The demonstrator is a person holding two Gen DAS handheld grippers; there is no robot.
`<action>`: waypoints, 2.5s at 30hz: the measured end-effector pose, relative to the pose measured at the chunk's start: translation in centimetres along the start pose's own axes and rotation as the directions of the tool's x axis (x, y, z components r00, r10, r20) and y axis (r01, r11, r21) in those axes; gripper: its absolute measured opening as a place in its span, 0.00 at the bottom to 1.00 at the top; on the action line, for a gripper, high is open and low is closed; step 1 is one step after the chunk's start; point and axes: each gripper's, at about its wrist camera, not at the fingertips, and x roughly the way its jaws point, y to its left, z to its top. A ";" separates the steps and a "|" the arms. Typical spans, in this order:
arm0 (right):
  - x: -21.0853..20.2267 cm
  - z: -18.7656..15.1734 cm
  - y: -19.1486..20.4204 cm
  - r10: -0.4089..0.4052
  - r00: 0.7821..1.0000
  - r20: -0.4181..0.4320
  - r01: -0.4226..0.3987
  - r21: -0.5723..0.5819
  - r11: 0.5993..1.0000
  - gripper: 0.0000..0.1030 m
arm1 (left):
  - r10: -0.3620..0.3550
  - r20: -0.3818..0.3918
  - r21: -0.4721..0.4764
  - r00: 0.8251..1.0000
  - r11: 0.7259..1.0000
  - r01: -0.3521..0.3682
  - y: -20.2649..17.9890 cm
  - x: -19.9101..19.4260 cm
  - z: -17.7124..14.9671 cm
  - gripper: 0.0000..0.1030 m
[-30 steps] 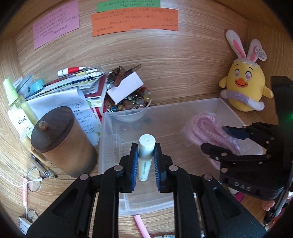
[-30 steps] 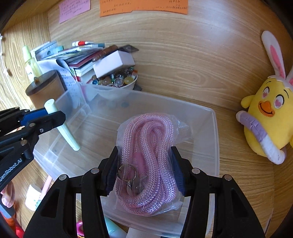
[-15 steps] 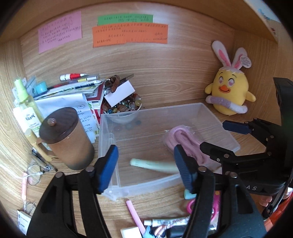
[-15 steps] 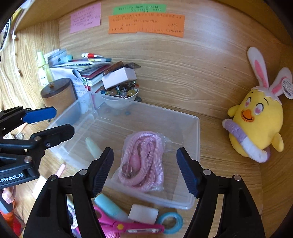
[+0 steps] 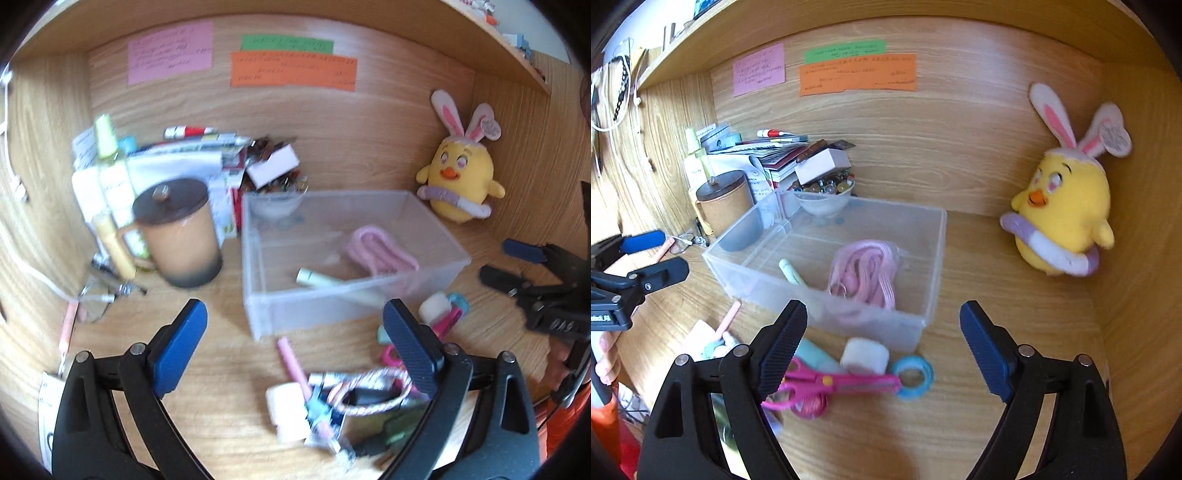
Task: Organize objects
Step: 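Grasp the small white bottle with the left gripper while the right grasps the white tape roll, then carry the white bottle and tape roll into the box and open both grippers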
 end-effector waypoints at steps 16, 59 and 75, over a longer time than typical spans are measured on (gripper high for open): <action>2.7 -4.5 -1.3 0.053 0.993 -0.110 -0.042 0.100 0.994 0.80 | -0.018 -0.161 -0.079 0.987 0.997 0.005 2.5 2.2 -6.7 0.67; 0.0 -0.4 2.7 0.028 0.999 0.036 -0.029 0.004 1.000 0.35 | -0.113 0.014 -0.117 0.993 0.987 0.114 2.3 -0.5 -2.1 0.28; 0.9 3.6 1.7 0.022 0.994 0.107 -0.027 0.046 0.999 0.35 | -0.090 0.097 -0.074 0.991 0.993 0.097 1.2 1.1 4.1 0.28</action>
